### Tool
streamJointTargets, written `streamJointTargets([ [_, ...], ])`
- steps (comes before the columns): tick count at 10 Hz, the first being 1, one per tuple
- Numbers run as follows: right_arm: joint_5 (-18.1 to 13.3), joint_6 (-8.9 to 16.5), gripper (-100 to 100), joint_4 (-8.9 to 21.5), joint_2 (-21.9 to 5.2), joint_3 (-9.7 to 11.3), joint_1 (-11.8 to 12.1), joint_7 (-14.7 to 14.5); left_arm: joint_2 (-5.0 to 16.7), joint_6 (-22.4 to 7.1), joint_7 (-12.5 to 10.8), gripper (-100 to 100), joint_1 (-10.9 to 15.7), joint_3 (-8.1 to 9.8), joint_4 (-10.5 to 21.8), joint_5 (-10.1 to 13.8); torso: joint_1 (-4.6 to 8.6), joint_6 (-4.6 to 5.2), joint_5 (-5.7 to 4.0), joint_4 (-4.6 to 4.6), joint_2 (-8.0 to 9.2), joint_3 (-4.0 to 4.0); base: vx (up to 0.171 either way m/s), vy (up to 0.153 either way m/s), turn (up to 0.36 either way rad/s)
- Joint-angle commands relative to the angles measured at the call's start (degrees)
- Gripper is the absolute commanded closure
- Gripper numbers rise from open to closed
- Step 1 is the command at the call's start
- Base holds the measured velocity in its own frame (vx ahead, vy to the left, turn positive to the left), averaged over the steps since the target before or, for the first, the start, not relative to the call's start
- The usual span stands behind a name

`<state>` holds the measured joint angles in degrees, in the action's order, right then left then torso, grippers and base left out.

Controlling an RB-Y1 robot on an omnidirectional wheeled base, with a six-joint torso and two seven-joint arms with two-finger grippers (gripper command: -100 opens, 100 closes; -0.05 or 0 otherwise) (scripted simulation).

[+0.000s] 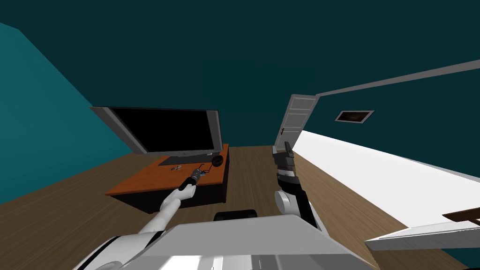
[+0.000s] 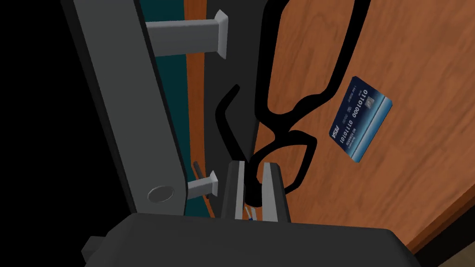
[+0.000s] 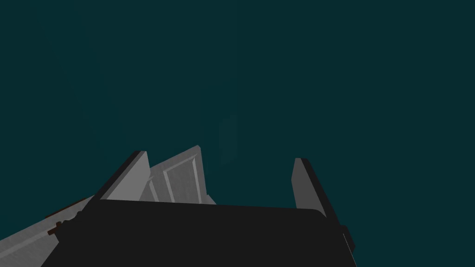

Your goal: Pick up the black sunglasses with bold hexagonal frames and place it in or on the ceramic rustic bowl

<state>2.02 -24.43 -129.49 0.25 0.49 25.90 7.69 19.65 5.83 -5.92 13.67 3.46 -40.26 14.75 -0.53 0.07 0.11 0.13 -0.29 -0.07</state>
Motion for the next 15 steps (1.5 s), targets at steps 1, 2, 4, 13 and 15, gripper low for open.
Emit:
streamJointTargets([
  [1,0.0,0.0,0,0.0,0.0,0.0,0.0,0.0,-1.6,-1.4,-1.5,100,2.0,-0.37,-2.0,0.9,0.0,0.0,0.0,0.0,0.0,0.0,-0.032,0.081,-0.04],
  [2,0.0,0.0,0,0.0,0.0,0.0,0.0,0.0,-2.1,-1.7,-2.0,100,2.6,-0.52,-2.5,1.1,-0.1,0.16,0.03,0.05,-0.05,-0.01,-0.05,0.1,-0.084],
  [4,0.0,0.0,0,0.0,0.0,0.0,0.0,0.0,-4.2,-2.9,-3.5,100,4.6,-0.95,-4.7,1.7,-0.16,0.16,0.07,0.03,-0.07,-0.02,-0.022,0.092,-0.036],
  [13,0.0,0.0,0,0.0,0.0,0.0,0.0,0.0,-6.9,-4.5,-4.5,-100,5.7,-0.94,-7.7,1.7,0.11,0.09,-0.01,-0.09,-0.37,-0.23,0.026,0.014,0.006],
  [15,0.0,0.0,0,0.0,0.0,0.0,0.0,0.0,-6.9,-4.5,-4.5,-100,5.7,-0.95,-7.7,1.8,0.12,0.08,-0.01,-0.06,-0.24,-0.15,0.0,0.0,0.0],
])
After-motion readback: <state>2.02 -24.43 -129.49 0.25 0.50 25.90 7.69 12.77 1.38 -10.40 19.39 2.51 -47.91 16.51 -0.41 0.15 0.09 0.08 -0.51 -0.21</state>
